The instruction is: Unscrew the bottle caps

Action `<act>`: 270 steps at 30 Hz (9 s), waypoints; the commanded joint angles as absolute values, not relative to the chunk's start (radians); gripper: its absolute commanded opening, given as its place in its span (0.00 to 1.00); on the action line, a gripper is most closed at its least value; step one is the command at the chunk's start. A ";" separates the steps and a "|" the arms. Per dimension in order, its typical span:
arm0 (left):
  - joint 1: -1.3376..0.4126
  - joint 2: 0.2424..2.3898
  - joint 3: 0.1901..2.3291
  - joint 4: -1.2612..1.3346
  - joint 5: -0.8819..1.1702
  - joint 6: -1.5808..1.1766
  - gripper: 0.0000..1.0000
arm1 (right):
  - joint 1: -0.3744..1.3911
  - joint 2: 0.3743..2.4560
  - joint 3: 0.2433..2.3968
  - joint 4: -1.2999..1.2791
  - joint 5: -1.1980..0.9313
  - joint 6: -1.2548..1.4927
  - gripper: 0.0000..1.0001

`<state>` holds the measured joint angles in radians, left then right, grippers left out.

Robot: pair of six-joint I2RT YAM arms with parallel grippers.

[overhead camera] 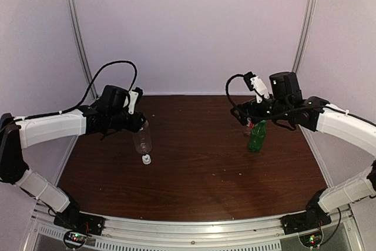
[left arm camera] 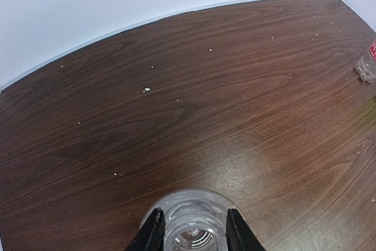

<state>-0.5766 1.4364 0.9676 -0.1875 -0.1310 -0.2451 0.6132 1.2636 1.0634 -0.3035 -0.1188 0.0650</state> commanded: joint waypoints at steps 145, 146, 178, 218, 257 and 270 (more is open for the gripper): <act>-0.901 1.457 0.919 0.344 0.412 -0.285 0.36 | 0.744 1.439 1.227 0.050 -0.746 0.350 0.73; -0.902 1.459 0.918 0.350 0.415 -0.290 0.35 | 0.745 1.439 1.226 0.057 -0.745 0.352 0.73; -0.902 1.464 0.892 0.446 0.489 -0.339 0.33 | 0.758 1.485 1.230 0.125 -0.779 0.328 0.02; -0.902 1.447 0.871 0.522 0.651 -0.369 0.31 | 0.787 1.418 1.312 -0.039 -0.651 0.318 0.79; -0.902 1.417 0.846 0.488 0.473 -0.354 0.31 | 0.848 1.457 1.262 -0.021 -0.484 0.350 0.08; -0.902 1.401 0.808 0.613 0.670 -0.364 0.31 | 0.824 1.487 1.276 0.075 -1.009 0.104 0.03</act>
<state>-0.8967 1.4261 0.8238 0.4900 0.5293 -0.3565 0.8181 1.4609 1.2556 0.0338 -0.7013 0.2558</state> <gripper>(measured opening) 0.533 0.293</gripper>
